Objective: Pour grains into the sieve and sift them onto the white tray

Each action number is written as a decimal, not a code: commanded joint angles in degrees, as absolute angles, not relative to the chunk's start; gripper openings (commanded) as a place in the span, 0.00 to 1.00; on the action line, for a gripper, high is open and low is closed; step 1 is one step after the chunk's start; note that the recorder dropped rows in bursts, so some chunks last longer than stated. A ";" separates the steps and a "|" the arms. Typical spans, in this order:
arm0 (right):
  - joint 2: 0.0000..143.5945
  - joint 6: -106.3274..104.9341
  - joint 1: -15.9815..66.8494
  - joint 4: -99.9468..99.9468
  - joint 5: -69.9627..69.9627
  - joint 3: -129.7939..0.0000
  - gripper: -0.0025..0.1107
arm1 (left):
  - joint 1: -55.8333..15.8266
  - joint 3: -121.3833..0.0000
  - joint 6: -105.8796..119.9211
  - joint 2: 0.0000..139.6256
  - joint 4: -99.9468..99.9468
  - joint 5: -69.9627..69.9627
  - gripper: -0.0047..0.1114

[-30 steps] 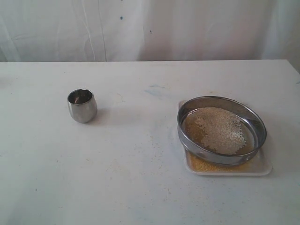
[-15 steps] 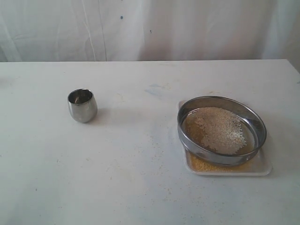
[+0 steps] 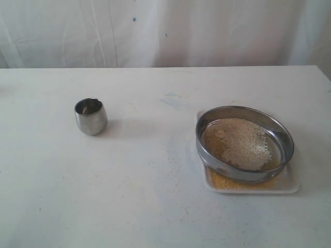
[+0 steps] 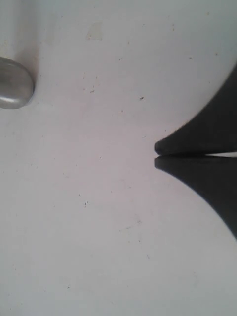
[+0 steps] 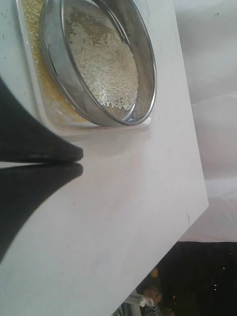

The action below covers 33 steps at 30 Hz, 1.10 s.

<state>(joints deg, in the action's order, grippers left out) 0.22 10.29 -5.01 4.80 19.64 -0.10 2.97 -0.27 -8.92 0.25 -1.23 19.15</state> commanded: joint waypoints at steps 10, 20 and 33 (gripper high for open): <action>0.00 10.59 -5.28 5.40 19.67 0.00 0.02 | 1.22 0.00 -9.01 0.00 -0.87 20.97 0.04; 0.00 10.59 -5.28 5.40 19.67 0.00 0.02 | 1.35 0.00 -9.01 0.00 -1.10 18.47 0.04; 0.00 10.26 -5.28 5.40 19.67 0.00 0.02 | 1.35 0.00 -9.01 0.00 -1.10 17.25 0.04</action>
